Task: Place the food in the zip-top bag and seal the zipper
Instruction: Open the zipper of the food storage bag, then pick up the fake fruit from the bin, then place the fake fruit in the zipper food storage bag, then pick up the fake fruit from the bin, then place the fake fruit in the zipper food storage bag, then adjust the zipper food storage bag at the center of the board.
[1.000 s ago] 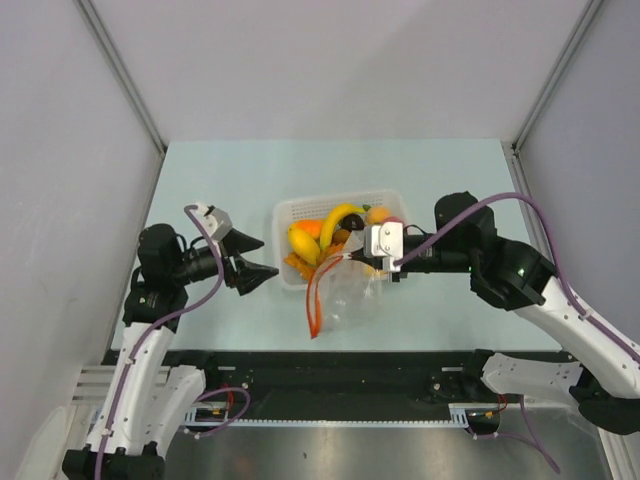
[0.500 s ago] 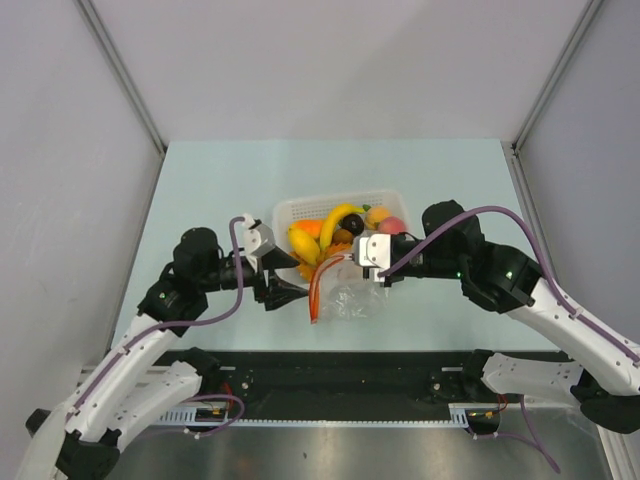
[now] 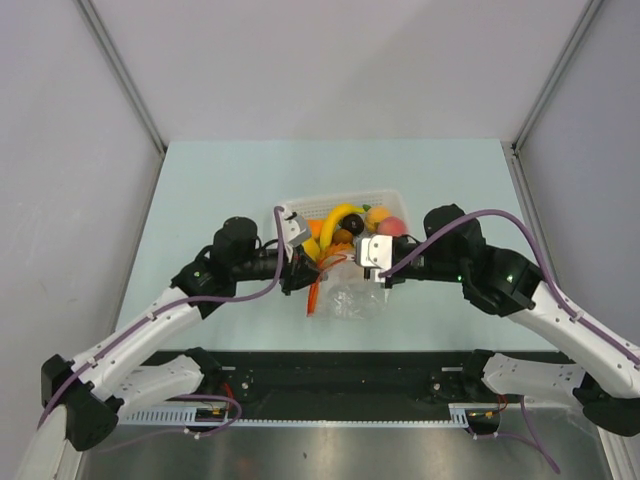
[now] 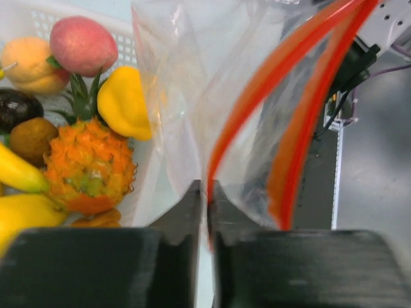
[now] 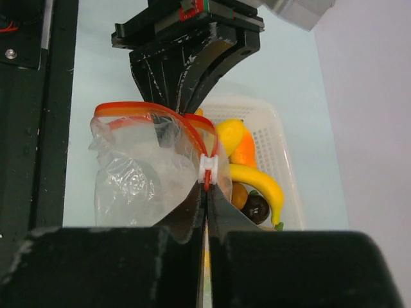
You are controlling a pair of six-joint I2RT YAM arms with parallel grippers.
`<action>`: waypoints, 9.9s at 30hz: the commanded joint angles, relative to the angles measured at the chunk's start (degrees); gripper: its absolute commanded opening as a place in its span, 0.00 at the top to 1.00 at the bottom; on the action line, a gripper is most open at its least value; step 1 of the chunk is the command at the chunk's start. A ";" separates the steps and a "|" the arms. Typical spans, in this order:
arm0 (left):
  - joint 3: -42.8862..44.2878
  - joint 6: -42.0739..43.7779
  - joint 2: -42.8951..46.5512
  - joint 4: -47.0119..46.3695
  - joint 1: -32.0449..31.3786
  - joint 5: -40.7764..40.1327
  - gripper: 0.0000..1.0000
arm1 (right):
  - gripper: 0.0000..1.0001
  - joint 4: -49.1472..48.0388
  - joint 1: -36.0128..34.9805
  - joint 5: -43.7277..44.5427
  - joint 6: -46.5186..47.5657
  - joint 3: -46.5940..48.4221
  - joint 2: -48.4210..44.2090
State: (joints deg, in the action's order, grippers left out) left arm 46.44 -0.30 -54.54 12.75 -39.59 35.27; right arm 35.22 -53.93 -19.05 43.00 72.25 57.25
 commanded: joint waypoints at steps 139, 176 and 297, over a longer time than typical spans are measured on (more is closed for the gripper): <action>46.03 -17.46 -46.96 -0.63 -18.24 -25.05 0.69 | 1.00 17.07 48.48 7.62 -57.68 -5.54 0.58; 43.29 10.84 -52.32 -4.05 -5.23 -11.71 0.01 | 1.00 20.41 61.14 -15.56 -54.52 -2.99 0.49; 56.59 -2.25 -51.47 13.20 -17.10 -12.68 1.00 | 1.00 27.88 66.59 6.39 -34.13 -0.35 0.48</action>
State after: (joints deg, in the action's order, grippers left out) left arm 102.63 -4.03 -104.88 23.07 -58.19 23.07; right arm 66.15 12.88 -17.63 5.39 73.89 53.87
